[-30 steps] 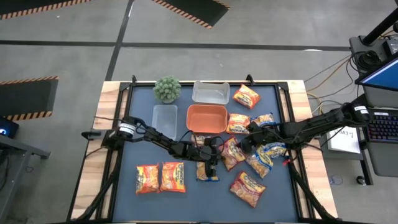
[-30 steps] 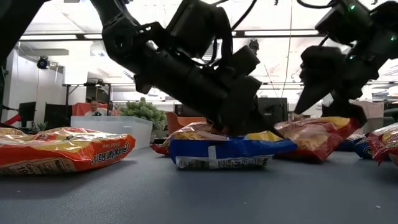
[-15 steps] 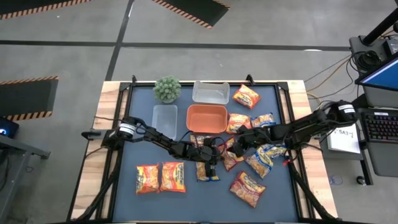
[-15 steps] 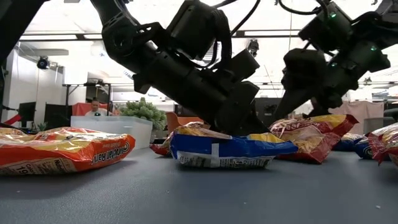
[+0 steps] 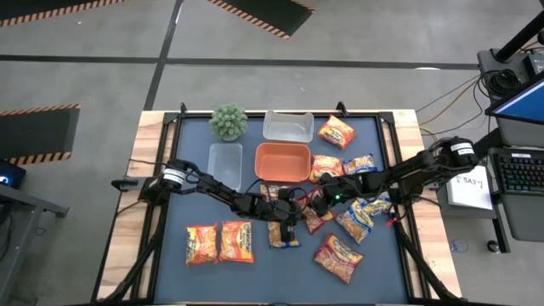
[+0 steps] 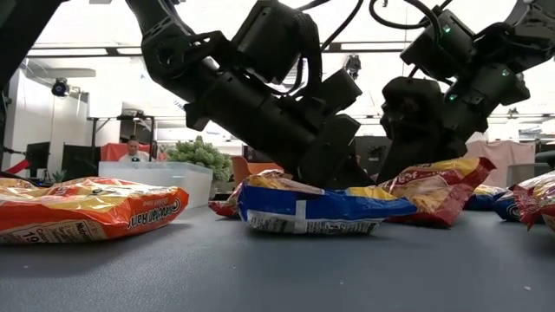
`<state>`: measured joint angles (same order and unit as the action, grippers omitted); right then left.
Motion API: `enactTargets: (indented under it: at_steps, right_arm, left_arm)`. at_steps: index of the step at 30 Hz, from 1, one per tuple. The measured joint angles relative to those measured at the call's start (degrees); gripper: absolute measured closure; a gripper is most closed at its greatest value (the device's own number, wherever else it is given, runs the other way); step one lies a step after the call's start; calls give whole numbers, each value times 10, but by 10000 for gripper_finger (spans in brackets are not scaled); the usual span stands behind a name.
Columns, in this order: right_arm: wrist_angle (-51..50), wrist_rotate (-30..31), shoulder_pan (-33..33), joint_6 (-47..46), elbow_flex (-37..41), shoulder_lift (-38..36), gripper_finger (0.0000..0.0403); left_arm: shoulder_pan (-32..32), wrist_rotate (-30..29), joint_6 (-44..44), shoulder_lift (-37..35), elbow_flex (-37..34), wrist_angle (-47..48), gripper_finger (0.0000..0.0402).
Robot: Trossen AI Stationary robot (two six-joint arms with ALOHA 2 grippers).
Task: Sort Maruchan noodles
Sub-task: Put the middle right red noodle pack into the orange bin
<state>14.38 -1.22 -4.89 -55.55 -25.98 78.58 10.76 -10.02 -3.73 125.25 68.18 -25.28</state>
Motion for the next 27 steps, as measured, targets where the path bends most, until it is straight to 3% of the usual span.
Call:
enactTargets:
  at_steps: [13,18,27]
  right_arm:
    - [0,-5,-1,15,0,-30,365]
    - [0,-5,-1,24,0,-65,374]
    - [-6,3,-2,43,0,-156,376]
  left_arm:
    - [0,1,0,-1,0,0,402]
    - [1,15,19,-24,-2,21,402]
    - [1,2,79,-141,-2,165,402]
